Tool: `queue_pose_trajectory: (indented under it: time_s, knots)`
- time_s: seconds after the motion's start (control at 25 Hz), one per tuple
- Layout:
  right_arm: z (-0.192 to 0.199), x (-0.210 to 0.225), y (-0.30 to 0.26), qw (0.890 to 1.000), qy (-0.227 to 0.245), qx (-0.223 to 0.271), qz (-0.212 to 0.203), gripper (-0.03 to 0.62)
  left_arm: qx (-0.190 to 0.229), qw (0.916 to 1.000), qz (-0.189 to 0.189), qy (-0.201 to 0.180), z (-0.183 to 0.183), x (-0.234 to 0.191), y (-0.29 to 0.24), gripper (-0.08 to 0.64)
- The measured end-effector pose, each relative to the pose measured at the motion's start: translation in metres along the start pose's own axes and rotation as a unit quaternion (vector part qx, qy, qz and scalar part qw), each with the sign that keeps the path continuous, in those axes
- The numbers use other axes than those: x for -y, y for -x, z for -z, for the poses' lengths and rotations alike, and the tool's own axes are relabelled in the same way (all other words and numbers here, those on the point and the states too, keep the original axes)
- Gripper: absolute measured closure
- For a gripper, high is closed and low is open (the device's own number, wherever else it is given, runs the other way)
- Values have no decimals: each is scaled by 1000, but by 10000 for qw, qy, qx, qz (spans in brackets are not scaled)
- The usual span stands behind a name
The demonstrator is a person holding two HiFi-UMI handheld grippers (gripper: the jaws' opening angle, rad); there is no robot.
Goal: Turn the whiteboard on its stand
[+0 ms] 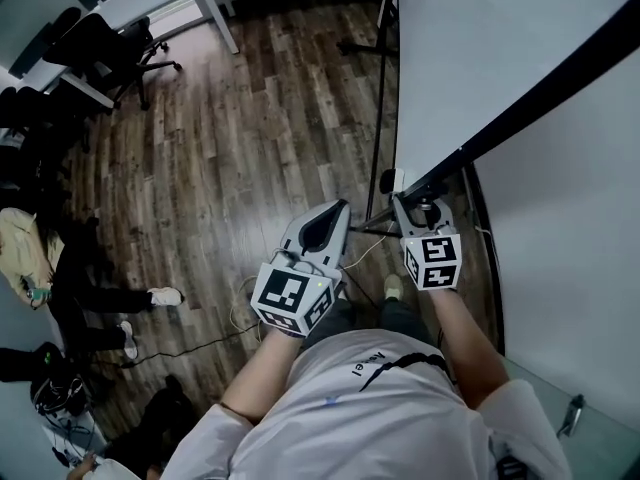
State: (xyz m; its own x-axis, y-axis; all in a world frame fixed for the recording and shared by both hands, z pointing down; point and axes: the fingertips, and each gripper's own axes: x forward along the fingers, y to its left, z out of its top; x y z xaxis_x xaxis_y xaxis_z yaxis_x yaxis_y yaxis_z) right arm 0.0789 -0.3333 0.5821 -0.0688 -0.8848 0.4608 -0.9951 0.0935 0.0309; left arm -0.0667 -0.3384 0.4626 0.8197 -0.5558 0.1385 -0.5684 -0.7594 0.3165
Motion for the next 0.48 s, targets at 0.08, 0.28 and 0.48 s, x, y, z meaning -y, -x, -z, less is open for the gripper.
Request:
queue_pose_trajectory:
  time_s: [0.08,0.28,0.48]
  knots:
    - [7,1,7,10000,-17,-25,-44,413,-8,10000,23,-55,5,17,0,548]
    - [22,-8,26,9999,-50,-9,-108,413,-78,9998,-159,-65,24,52,5,548]
    - [27,-16,48,9990,-28,180,-400,408,-88,9986,-485,-165,33,100,12,548]
